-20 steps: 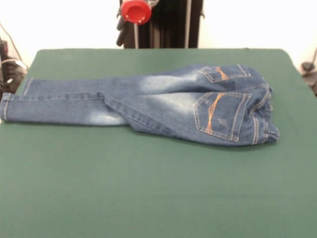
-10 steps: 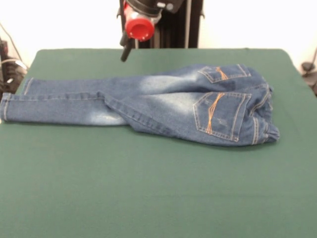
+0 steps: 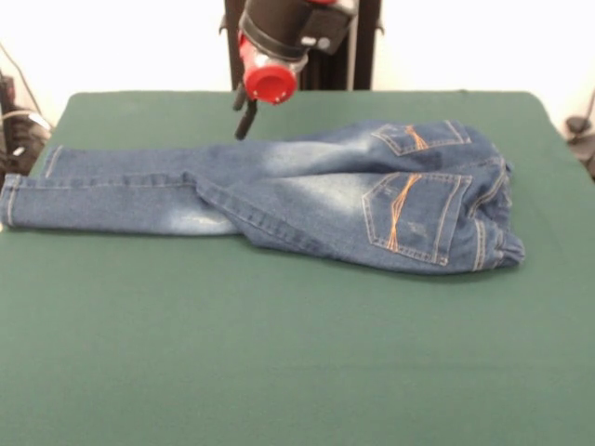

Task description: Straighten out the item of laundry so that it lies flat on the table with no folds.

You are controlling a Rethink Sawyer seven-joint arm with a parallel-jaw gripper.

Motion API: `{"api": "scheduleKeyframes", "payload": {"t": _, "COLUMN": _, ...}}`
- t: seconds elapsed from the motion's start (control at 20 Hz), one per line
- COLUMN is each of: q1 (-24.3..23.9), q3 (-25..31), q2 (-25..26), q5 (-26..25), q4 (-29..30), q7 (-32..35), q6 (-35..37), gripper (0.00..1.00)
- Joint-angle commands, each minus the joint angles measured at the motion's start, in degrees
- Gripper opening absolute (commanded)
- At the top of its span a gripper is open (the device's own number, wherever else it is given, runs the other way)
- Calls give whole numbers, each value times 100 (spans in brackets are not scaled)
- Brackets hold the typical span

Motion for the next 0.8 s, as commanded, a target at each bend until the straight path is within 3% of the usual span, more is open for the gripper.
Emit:
{"api": "scheduleKeyframes", "payload": {"t": 0.05, "q1": 32, "q3": 883, "q2": 289, "q5": -39, "q4": 374, "q7": 157, "q6": -273, "gripper": 100}}
{"api": "scheduleKeyframes", "payload": {"t": 0.8, "q1": -214, "q3": 1031, "q2": 13, "q5": -247, "q4": 438, "q7": -108, "q6": -283, "gripper": 100}}
